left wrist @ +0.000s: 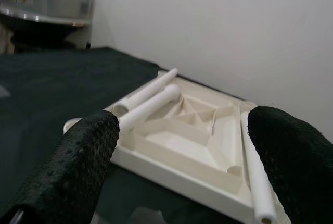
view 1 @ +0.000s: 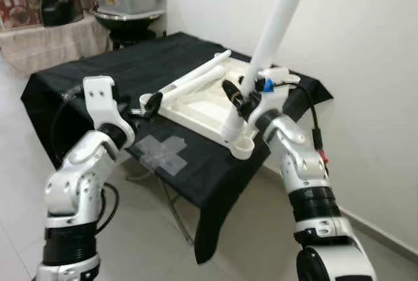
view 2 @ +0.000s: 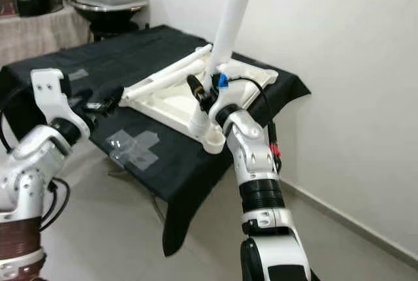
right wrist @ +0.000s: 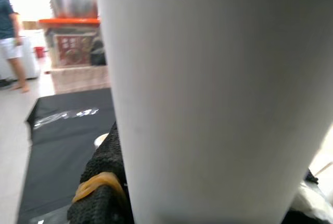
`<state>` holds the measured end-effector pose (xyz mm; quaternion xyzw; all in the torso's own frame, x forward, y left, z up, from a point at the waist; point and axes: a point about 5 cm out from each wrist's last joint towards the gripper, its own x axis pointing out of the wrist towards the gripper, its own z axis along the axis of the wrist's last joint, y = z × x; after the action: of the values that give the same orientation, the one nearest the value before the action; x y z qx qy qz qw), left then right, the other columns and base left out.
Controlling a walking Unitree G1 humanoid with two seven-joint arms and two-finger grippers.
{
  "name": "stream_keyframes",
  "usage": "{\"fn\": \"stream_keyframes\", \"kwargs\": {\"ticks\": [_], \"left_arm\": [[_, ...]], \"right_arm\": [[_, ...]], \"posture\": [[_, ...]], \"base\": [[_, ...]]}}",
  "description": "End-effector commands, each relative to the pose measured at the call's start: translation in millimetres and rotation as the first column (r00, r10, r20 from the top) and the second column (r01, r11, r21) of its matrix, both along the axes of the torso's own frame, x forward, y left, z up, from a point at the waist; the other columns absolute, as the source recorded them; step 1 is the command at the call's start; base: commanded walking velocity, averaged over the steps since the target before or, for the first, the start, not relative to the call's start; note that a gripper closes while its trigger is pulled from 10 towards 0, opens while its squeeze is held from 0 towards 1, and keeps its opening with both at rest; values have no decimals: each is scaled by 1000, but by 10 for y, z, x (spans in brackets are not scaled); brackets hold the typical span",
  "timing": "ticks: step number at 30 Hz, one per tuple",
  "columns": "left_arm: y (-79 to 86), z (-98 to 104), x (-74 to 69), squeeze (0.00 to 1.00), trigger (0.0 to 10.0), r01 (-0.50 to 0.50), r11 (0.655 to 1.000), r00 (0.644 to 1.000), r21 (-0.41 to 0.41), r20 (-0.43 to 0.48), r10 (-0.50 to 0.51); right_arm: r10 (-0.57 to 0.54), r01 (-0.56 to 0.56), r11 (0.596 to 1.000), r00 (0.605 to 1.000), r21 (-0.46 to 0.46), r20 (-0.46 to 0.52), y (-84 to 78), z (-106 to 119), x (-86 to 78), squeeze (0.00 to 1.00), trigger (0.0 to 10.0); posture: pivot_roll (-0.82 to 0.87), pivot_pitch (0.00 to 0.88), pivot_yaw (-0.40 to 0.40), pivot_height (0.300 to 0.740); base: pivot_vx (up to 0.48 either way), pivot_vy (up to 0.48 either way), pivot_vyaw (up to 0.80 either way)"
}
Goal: Building children table
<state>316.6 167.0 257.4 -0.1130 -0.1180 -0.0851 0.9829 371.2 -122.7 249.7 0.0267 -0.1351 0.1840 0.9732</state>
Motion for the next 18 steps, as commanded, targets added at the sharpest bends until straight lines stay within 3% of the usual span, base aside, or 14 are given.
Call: {"fn": "stream_keyframes", "kwargs": {"ticks": [1, 4, 8, 11, 18], "left_arm": [[11, -17, -24, 0, 10000, -23, 1000, 1000, 8, 7, 23], [-192, -241, -101, 0, 10000, -56, 995, 998, 83, -29, 58], [-313, -399, -169, 0, 10000, -50, 997, 996, 55, -69, 53], [-331, -440, -199, 0, 10000, -83, 993, 993, 86, -71, 89], [-315, -482, -208, 0, 10000, -108, 990, 991, 94, -72, 115]], "right_arm": [[-23, 24, 1000, 999, -4, 41, -26, 66, -22, 0, 10000], [-83, 84, 996, 994, -24, 67, -18, -25, -127, 0, 10000], [-128, 130, 991, 990, -29, 58, -9, -112, -179, 0, 10000], [-144, 145, 989, 988, -29, 49, 3, -144, -215, 0, 10000], [-155, 156, 987, 988, -36, 18, 22, -241, -276, 0, 10000]], "posture": [[7, 0, -37, 740], [6, 0, -38, 740], [0, 0, -39, 740], [-2, 0, -39, 740], [0, 0, -38, 740]], "base": [[0, 0, 0], [0, 0, 533], [0, 0, 800], [0, 0, 800], [0, -431, 800]]}}
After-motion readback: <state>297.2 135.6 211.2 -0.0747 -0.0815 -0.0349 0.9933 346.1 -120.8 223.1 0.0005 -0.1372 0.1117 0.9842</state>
